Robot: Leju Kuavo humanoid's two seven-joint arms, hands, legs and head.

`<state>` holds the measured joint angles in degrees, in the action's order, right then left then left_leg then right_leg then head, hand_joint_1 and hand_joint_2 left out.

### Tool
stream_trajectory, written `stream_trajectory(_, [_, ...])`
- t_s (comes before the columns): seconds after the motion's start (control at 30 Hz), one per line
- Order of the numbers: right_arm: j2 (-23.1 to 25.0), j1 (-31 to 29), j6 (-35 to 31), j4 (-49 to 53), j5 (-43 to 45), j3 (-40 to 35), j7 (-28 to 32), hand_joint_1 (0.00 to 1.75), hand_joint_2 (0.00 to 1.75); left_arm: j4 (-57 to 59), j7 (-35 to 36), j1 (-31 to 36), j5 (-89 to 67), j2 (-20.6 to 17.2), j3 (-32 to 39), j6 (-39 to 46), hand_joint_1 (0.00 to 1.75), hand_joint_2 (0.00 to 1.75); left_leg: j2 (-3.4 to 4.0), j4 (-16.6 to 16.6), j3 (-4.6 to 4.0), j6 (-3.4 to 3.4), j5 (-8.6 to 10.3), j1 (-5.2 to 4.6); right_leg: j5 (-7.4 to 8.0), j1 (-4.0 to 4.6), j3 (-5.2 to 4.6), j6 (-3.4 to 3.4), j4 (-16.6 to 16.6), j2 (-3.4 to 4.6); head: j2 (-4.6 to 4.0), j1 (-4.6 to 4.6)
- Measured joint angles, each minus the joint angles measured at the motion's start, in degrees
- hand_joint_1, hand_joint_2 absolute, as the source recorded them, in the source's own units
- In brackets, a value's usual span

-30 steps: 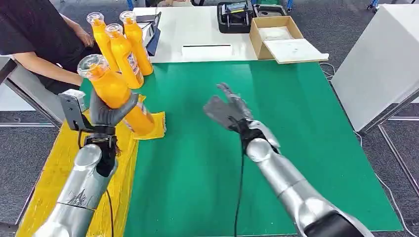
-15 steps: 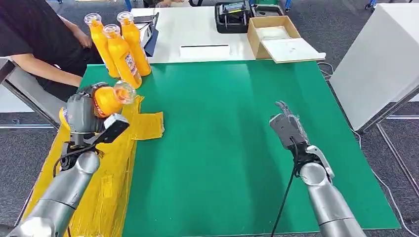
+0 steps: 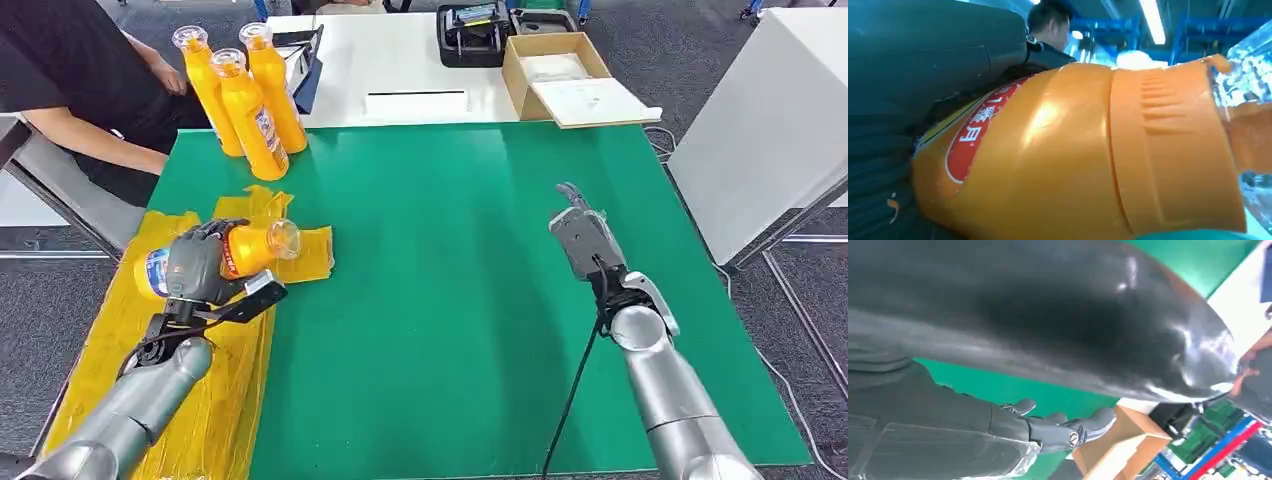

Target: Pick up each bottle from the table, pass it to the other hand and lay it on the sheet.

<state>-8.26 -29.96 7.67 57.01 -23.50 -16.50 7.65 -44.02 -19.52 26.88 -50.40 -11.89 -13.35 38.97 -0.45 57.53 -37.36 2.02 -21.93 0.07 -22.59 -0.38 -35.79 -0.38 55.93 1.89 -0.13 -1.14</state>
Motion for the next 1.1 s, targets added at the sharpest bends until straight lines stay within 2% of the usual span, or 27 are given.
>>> stream_trajectory(0.2, [0.0,-3.2,0.46,-3.13,2.62,-2.69,0.72,0.0,0.0,5.27,-0.02,-1.85,-0.29,0.59,-3.26,-1.4,1.75,1.75,-0.08,0.0,0.0,0.0,0.0,0.0,0.0,0.0,0.0,0.0,0.0,-0.03,0.0,0.02])
stream_trajectory(0.23, [0.02,-3.5,0.46,-3.48,2.82,-3.06,0.79,0.0,0.0,5.93,-0.39,-1.86,0.13,0.66,-3.57,-1.49,0.12,1.75,-0.08,0.0,0.0,0.01,-0.01,-0.01,0.0,0.0,0.02,0.0,0.0,-0.03,0.0,0.0])
stream_trajectory(0.27, [0.05,-3.79,0.53,-3.85,3.04,-3.61,0.81,0.0,0.0,6.54,-0.76,-1.95,0.72,0.72,-3.76,-1.42,0.0,1.75,-0.06,-0.01,0.0,0.01,-0.02,0.0,0.0,0.0,0.04,0.0,0.01,-0.02,0.0,-0.04])
stream_trajectory(0.3, [0.04,-4.03,0.59,-4.2,3.1,-4.05,0.83,0.0,0.0,6.93,-1.13,-2.11,1.2,0.74,-4.0,-1.38,0.0,0.0,-0.06,-0.01,0.03,0.02,-0.02,0.0,0.0,0.0,0.05,0.0,0.0,-0.01,0.0,0.02])
stream_trajectory(0.6, [0.53,-6.14,0.46,-7.57,4.09,-7.02,1.07,0.0,0.0,7.81,0.61,-4.63,0.19,0.72,-6.3,-2.28,0.0,0.0,-0.07,-0.07,0.22,0.02,-0.02,0.02,0.0,0.02,0.19,0.0,0.01,-0.05,0.0,-0.04])
stream_trajectory(1.1, [3.02,-9.89,-0.52,-12.7,4.53,-9.64,1.79,0.0,0.0,8.09,-2.45,-4.98,6.77,1.4,-6.67,-5.88,0.0,0.0,-0.17,-0.08,0.34,0.0,0.02,0.03,0.0,0.05,0.35,0.0,0.02,-0.22,0.0,0.0])
